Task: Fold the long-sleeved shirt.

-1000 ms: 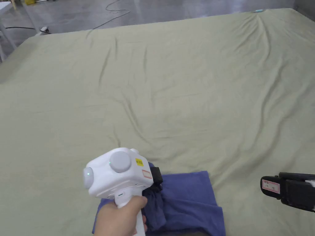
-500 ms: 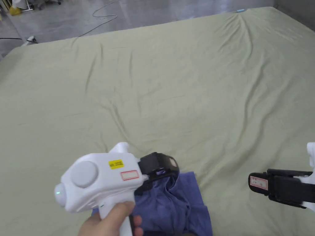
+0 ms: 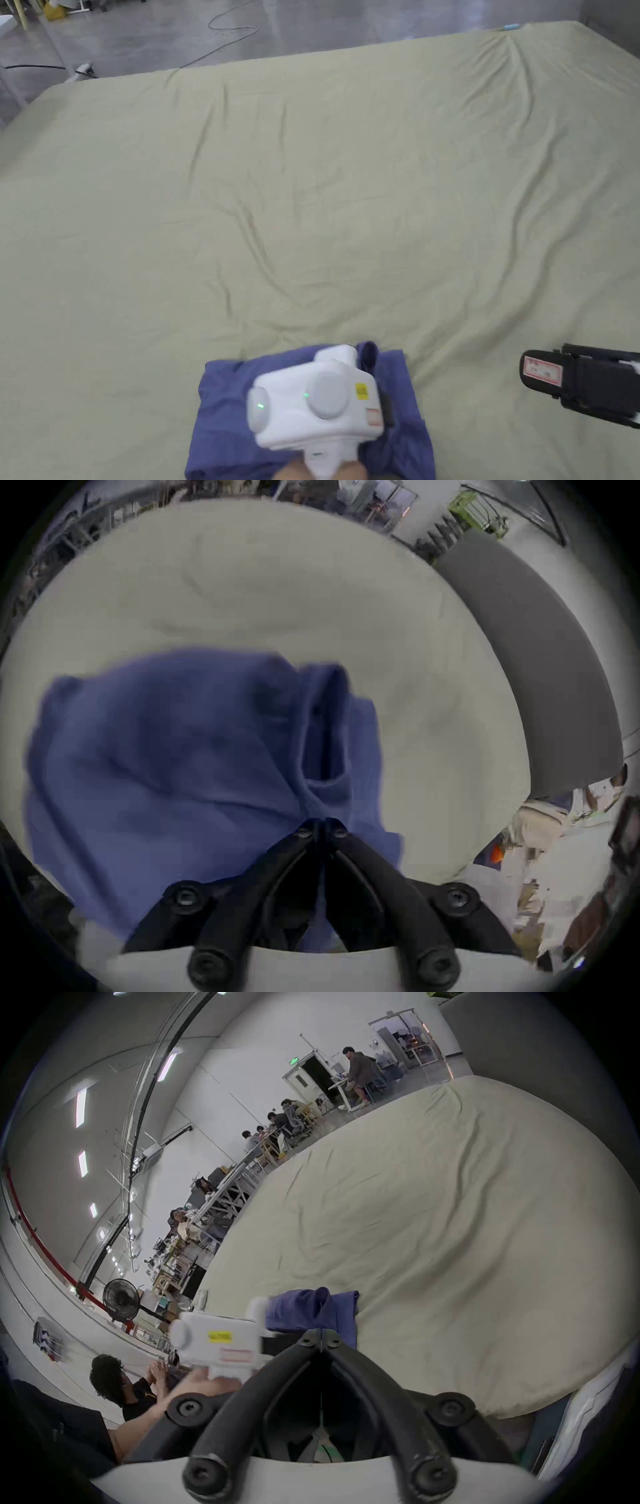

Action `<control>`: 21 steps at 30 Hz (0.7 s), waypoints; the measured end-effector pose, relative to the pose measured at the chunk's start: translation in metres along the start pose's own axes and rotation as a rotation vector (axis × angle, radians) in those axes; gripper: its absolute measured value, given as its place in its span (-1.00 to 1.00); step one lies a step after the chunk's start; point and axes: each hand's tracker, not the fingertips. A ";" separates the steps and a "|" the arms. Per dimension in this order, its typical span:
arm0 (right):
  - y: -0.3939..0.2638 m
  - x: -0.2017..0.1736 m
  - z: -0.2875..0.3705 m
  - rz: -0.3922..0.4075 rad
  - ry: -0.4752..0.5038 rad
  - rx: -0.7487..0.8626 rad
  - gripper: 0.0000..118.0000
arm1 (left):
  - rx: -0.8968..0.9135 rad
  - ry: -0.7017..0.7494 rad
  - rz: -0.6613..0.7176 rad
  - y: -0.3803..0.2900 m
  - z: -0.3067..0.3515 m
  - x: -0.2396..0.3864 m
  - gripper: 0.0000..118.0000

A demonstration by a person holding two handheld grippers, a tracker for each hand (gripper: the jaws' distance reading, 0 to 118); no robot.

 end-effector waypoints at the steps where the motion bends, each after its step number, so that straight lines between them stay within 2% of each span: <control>1: 0.000 0.000 0.004 0.000 -0.007 0.004 -1.00 | -0.013 -0.041 0.028 -0.007 -0.010 0.011 -1.00; 2: 0.001 0.001 0.007 0.002 -0.014 0.006 -1.00 | -0.007 -0.084 0.029 -0.013 -0.017 0.022 -1.00; 4: 0.002 0.002 0.015 0.008 -0.040 0.011 -1.00 | 0.045 0.030 -0.130 -0.016 -0.027 0.052 -1.00; 5: 0.004 0.002 0.019 0.008 -0.059 0.017 -1.00 | 0.046 0.023 -0.177 -0.012 -0.028 0.059 -1.00; 7: 0.007 0.002 0.026 0.006 -0.082 0.031 -1.00 | -0.070 -0.217 -0.058 -0.004 -0.039 0.064 -1.00; 8: 0.009 0.001 0.029 0.005 -0.089 0.040 -1.00 | -0.117 -0.266 0.016 -0.004 -0.042 0.068 -1.00; 10: 0.013 -0.004 0.034 0.002 -0.093 0.064 -1.00 | -0.059 -0.231 -0.052 -0.004 -0.027 0.075 -1.00; 12: 0.017 -0.011 0.034 0.002 -0.079 0.085 -1.00 | 0.015 -0.270 -0.150 -0.002 0.007 0.072 -1.00; 15: 0.026 -0.026 0.020 0.007 -0.037 0.099 -1.00 | 0.076 -0.348 -0.122 0.004 0.073 0.033 -1.00; 18: 0.037 -0.042 -0.022 -0.057 0.017 0.046 -1.00 | 0.202 -0.257 -0.056 0.015 0.130 -0.032 -1.00; 21: 0.042 -0.059 -0.082 -0.048 0.045 -0.081 -1.00 | 0.296 -0.058 -0.004 0.012 0.165 -0.093 -1.00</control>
